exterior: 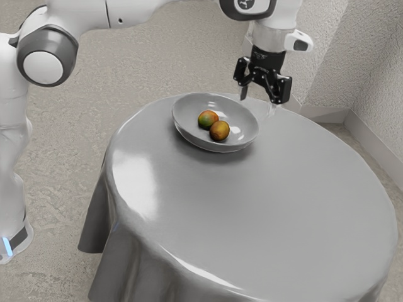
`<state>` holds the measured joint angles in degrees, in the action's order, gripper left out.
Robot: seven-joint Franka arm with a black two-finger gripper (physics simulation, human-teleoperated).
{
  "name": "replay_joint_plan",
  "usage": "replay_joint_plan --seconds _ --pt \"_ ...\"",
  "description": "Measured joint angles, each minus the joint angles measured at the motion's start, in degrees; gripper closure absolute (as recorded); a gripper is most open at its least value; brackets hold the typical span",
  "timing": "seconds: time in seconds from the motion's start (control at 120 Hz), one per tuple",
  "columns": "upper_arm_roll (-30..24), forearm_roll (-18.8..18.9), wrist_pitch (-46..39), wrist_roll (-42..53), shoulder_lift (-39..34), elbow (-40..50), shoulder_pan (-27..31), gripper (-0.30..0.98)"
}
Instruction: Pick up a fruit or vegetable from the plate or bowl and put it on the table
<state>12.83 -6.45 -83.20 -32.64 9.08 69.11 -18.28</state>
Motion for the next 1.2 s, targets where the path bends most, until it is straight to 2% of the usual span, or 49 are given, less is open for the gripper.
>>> replay_joint_plan --seconds 0.242,0.433,0.533,0.583,0.642,0.692,0.808,0.908,0.967,1.042,1.133,1.2 --pt "0.00 -0.25 0.38 -8.80 -0.30 -0.02 3.34 0.00" --pt "0.02 -0.83 0.49 -14.31 1.24 1.47 13.36 0.00" --pt "0.18 -3.10 0.77 -16.08 1.50 3.43 17.69 0.00" --pt "3.28 -4.01 0.78 -16.61 -0.14 6.73 15.74 0.00" --pt "13.30 -4.43 -0.77 -17.19 -3.38 13.59 5.31 0.00" --pt "17.96 -4.59 -2.32 -17.77 -5.08 16.49 -0.89 0.00" --pt "20.71 -3.32 -5.85 -19.43 -8.66 22.43 -7.92 0.00" --pt "21.28 -2.45 -9.41 -20.76 -12.17 28.89 -11.76 0.00" --pt "21.40 -2.12 -10.86 -21.55 -14.65 31.50 -11.16 0.00" --pt "21.44 -1.82 -12.17 -22.47 -16.86 33.72 -4.76 0.00" --pt "21.44 -1.67 -13.13 -23.01 -16.74 34.50 1.25 0.00" --pt "21.33 -1.60 -13.62 -23.19 -15.77 34.00 3.05 0.00"
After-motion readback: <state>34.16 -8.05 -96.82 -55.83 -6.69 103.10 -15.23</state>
